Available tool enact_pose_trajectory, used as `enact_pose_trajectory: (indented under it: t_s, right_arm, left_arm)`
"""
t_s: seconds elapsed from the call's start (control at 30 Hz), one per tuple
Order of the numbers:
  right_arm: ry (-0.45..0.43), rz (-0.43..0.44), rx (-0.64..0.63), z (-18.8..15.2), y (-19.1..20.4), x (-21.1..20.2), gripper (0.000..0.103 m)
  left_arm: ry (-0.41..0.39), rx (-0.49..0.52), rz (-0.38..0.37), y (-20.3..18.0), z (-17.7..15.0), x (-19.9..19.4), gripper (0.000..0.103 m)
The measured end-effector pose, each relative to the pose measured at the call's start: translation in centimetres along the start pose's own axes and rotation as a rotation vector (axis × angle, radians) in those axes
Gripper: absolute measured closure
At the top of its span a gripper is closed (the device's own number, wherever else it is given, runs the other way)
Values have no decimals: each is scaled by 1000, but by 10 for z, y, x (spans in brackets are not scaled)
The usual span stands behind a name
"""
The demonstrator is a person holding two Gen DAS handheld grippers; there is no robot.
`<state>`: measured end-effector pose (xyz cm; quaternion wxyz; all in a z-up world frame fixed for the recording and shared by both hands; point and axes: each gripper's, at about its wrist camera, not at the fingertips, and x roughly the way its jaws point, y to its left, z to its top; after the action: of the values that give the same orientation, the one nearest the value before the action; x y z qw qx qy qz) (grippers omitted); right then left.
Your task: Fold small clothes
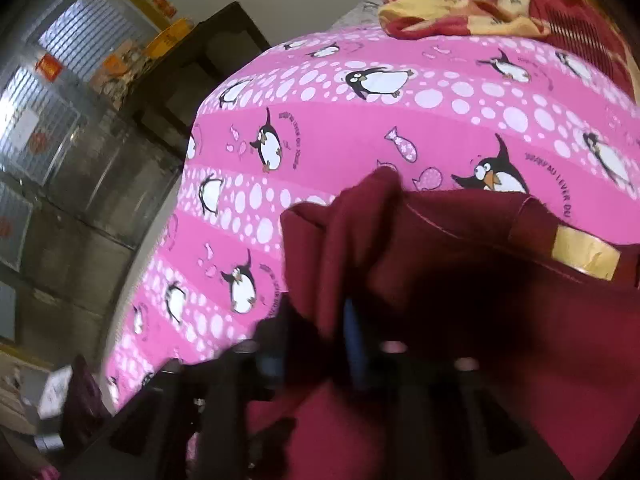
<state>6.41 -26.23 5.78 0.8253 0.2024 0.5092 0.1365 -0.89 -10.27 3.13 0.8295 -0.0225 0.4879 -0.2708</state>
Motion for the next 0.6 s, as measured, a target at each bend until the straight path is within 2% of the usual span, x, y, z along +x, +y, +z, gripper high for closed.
enact_pose_trajectory:
  t_s: [0.03, 0.1, 0.17, 0.27, 0.4, 0.43, 0.47, 0.5, 0.57, 0.6]
  right_arm:
    - [2, 5, -6, 2, 3, 2, 38]
    - [21, -26, -40, 6, 15, 11, 33]
    - [52, -64, -75, 8, 23, 24, 23]
    - [119, -133, -116, 11, 33, 50, 23]
    - [126, -206, -151, 12, 34, 65, 25]
    - [109, -213, -142, 12, 32, 62, 36]
    - [92, -222, -131, 13, 29, 58, 52]
    - [72, -200, -111, 13, 23, 52, 57]
    - [38, -132, -73, 12, 13, 42, 74]
    - [30, -115, -65, 11, 9, 38, 76]
  left_arm:
    - [1, -1, -2, -1, 1, 0, 74]
    - [1, -6, -9, 0, 0, -2, 74]
    - [2, -7, -11, 4, -4, -7, 74]
    - [3, -8, -15, 6, -7, -10, 74]
    - [10, -4, 0, 8, -10, -13, 74]
    - [14, -1, 11, 9, -10, -12, 74]
    - [17, 1, 20, 8, -11, -10, 74]
    - [19, 5, 33, 7, -11, -8, 70]
    - [27, 12, 58, 6, -11, -5, 41]
    - [25, 13, 69, 5, -12, -4, 34]
